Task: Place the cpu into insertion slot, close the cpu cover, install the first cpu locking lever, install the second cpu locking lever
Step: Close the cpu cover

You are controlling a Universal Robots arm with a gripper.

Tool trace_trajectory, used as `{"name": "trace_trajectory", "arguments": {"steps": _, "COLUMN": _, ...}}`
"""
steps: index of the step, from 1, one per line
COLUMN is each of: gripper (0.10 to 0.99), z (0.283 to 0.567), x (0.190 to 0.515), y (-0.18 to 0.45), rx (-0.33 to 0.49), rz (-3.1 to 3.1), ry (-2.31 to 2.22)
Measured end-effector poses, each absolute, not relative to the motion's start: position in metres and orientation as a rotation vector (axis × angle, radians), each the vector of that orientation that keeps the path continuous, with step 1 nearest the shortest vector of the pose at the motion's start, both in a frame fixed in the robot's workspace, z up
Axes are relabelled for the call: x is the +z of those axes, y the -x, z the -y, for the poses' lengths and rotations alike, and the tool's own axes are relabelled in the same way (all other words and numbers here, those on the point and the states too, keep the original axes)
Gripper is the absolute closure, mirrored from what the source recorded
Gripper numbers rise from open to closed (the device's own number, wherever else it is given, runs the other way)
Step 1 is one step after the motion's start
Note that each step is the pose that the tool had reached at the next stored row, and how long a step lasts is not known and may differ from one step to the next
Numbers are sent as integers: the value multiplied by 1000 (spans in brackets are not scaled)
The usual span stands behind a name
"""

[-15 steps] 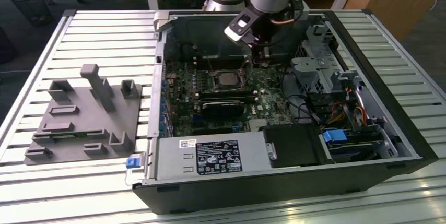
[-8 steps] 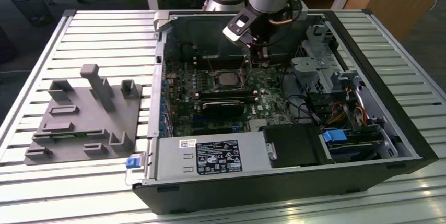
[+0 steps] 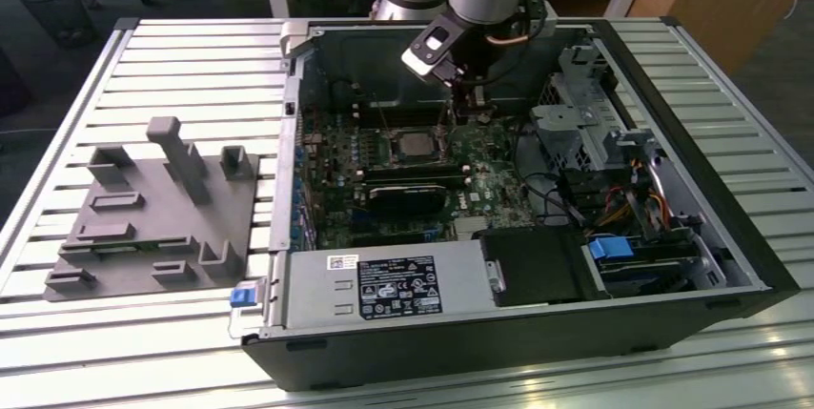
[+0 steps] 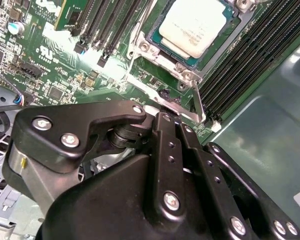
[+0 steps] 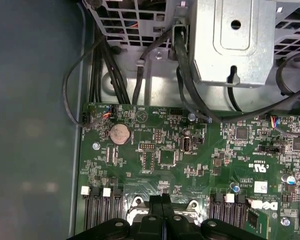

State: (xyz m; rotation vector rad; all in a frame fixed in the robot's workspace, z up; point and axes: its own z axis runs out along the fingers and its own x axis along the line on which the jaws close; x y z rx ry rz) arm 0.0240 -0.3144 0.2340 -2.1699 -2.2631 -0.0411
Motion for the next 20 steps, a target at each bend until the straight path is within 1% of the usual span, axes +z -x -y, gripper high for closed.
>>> {"name": "trace_trajectory", "arguments": {"steps": 20, "gripper": 980, "z": 314, "x": 232, "y": -4, "rx": -41, "rz": 2263, "ry": 2170}}
